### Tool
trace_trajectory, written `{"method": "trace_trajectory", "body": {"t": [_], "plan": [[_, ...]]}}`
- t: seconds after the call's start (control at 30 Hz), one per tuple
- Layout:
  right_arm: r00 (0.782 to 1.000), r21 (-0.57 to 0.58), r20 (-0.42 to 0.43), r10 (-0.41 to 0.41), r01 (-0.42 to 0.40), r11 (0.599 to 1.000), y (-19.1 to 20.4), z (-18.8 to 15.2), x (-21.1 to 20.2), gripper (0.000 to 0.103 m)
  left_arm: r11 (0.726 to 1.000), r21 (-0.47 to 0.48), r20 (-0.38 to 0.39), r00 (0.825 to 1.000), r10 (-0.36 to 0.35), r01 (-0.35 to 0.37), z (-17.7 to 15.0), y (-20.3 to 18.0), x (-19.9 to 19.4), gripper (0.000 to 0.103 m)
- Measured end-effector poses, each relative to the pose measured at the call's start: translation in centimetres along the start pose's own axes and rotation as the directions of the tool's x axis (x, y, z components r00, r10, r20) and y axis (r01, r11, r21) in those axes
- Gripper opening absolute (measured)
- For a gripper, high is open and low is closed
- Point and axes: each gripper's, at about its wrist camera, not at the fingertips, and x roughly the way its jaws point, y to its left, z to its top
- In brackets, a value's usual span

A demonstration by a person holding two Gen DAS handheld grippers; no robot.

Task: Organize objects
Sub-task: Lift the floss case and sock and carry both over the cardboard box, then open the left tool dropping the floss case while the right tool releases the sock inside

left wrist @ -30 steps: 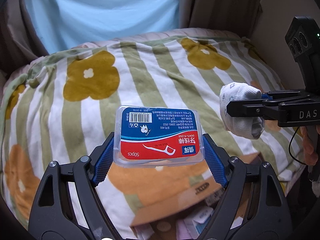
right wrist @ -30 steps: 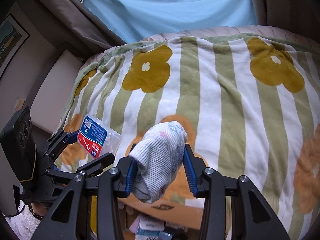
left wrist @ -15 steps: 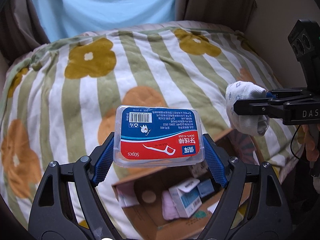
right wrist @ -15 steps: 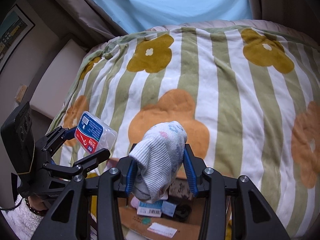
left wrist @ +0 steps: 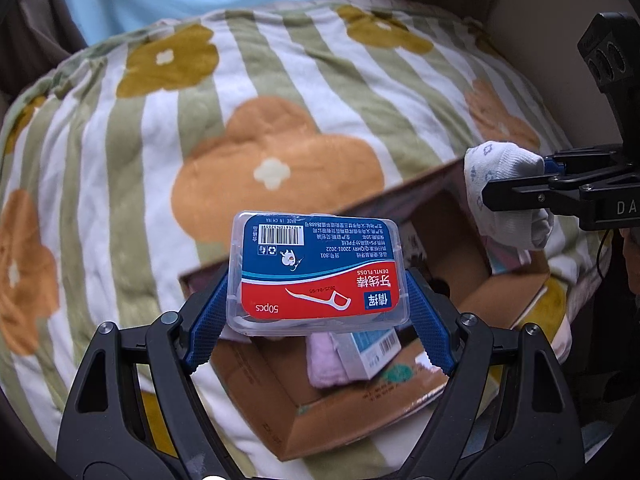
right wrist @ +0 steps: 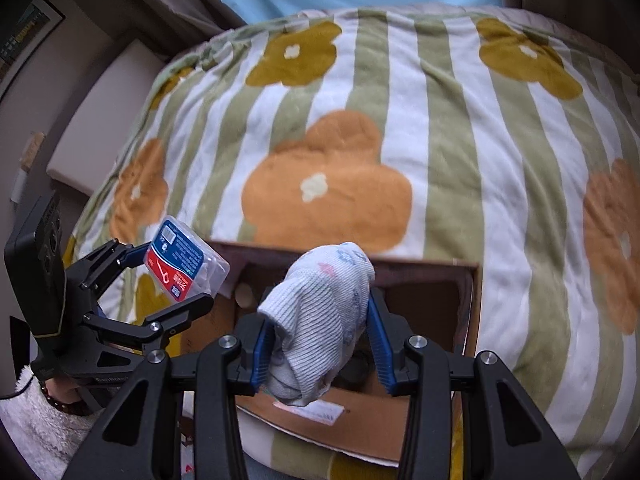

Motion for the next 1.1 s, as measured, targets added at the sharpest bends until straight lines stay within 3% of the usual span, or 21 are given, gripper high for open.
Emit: {"method": "trace_trajectory", "body": {"t": [0.27, 0.8, 0.87, 0.9, 0.93, 1.1], "plan": [[0.988, -0.045, -0.086, -0.125, 0.122, 0.992, -2.1, -4.7, 2.8, 0.039, 1.000, 0.000, -0.053, 0.999, -0.013, 0.013, -2.4, -0.2, 3.1, 0.080], [0.972, -0.083, -0.139, -0.188, 0.178, 0.981, -3.0, -6.5, 4.7, 0.041, 1.000, -0.008, -0.129, 0.992, 0.001, -0.002, -3.2, -0.2, 4.6, 0.082], [0.961, -0.103, -0.169, -0.219, 0.204, 0.974, -3.2, -7.0, 4.8, 0.048, 1.000, -0.015, -0.148, 0.989, 0.019, -0.021, -3.2, -0.2, 4.8, 0.103], [0.958, -0.097, -0.169, -0.230, 0.217, 0.971, -3.2, -7.0, 4.8, 0.054, 0.999, -0.016, -0.152, 0.988, 0.032, -0.035, -3.3, -0.2, 4.7, 0.103], [0.947, -0.109, -0.181, -0.264, 0.247, 0.963, -3.4, -7.3, 4.8, 0.070, 0.999, -0.013, -0.150, 0.988, 0.036, -0.038, -3.5, -0.2, 4.5, 0.103], [0.935, -0.131, -0.148, -0.322, 0.304, 0.944, -3.3, -7.5, 4.2, 0.101, 1.000, -0.012, -0.141, 0.990, 0.027, -0.029, -4.1, -0.4, 3.6, 0.103]]}}
